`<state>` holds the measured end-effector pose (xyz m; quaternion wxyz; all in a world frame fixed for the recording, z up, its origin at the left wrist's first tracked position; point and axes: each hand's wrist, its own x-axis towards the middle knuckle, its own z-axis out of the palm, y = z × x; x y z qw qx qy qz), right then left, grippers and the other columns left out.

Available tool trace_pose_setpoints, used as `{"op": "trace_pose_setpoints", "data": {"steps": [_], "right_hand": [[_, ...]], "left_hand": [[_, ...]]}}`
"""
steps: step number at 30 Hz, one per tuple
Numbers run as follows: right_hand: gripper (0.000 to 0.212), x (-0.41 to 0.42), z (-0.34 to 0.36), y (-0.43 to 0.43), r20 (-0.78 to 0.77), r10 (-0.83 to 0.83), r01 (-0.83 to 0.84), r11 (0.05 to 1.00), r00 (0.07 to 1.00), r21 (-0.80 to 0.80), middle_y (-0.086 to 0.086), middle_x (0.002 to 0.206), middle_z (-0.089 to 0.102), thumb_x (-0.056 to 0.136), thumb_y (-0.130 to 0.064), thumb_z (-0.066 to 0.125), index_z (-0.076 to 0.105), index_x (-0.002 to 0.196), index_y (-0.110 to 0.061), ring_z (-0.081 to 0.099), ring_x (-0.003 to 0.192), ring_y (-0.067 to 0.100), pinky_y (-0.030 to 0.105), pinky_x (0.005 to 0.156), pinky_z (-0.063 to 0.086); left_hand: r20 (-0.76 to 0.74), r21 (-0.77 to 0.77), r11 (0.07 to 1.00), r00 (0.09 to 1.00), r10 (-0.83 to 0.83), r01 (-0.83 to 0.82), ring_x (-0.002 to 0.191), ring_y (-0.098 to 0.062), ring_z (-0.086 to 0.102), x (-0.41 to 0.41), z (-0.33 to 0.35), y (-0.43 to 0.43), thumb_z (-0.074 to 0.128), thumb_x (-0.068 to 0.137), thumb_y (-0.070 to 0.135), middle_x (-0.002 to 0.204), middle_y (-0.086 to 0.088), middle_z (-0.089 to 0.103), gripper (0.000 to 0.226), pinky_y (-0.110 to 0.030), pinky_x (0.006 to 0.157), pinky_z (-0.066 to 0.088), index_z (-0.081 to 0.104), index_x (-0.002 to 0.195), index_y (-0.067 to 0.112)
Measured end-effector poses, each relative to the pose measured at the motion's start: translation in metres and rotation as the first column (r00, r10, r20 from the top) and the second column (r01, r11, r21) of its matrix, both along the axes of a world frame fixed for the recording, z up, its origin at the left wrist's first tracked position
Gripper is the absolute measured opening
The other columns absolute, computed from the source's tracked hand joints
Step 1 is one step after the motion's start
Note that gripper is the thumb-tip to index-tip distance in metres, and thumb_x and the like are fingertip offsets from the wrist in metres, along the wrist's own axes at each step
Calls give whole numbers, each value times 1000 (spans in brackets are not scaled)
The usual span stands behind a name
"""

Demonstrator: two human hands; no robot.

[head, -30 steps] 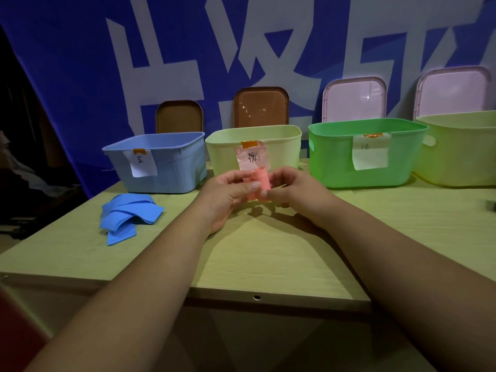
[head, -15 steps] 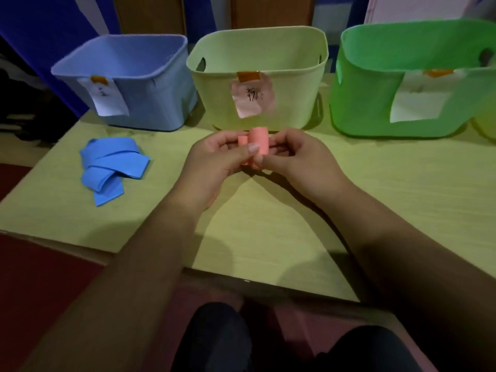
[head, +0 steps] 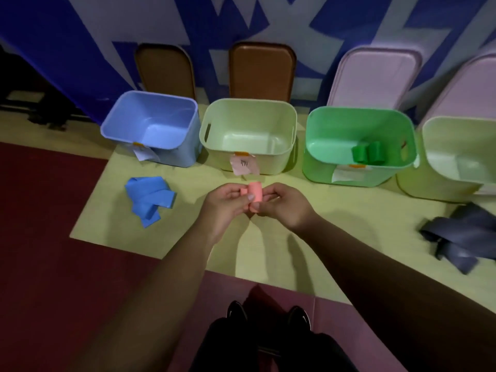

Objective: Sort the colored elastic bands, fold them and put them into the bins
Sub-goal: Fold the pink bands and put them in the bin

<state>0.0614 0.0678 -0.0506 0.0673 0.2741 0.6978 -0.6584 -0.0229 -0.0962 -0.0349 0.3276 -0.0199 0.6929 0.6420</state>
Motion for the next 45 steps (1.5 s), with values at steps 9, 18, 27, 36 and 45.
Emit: {"op": "trace_pose_setpoints", "data": {"steps": [9, 18, 27, 36, 45], "right_hand": [[21, -20, 110, 52, -78, 135, -121, 979, 988, 165, -11, 102, 78, 93, -26, 80, 79, 114, -29, 68, 85, -5, 20, 79, 49], [22, -74, 97, 104, -119, -83, 139, 777, 989, 613, -5, 111, 68, 99, -10, 65, 78, 114, -22, 62, 96, 11, 14, 80, 42], [26, -92, 52, 104, -102, -7, 89, 552, 995, 829, 11, 107, 68, 89, -5, 79, 78, 114, -10, 64, 101, 33, 42, 90, 54], [22, -90, 48, 98, -76, -65, 99, 593, 995, 799, 2, 112, 68, 96, -12, 73, 77, 116, -20, 59, 108, 25, 40, 96, 50], [21, -89, 49, 93, -89, -61, 108, 567, 994, 817, 1, 111, 66, 99, -15, 70, 77, 118, -19, 54, 105, 25, 40, 89, 49]], "left_hand": [[-79, -67, 997, 996, -45, 40, 89, -22, 74, -36, 105, 44, 80, 92, 0, 97, -10, 77, 18, -31, 88, 64, 77, 105, 11], [-91, -224, 972, 991, -98, 76, 87, -21, 75, -131, 79, 115, 87, 88, 13, 97, -9, 79, 19, -34, 79, 65, 80, 106, 12], [56, -455, 851, 962, -267, 263, 93, -38, 77, -183, -6, 169, 96, 78, 14, 101, -20, 76, 30, -53, 87, 66, 74, 97, 5], [144, -550, 765, 940, -308, 335, 92, -34, 78, -189, -43, 187, 90, 88, 20, 92, -17, 72, 31, -49, 87, 66, 67, 100, 2], [88, -668, 670, 928, -362, 325, 77, -29, 77, -184, -67, 196, 92, 80, 38, 88, -12, 79, 37, -39, 79, 65, 75, 95, 9]]}}
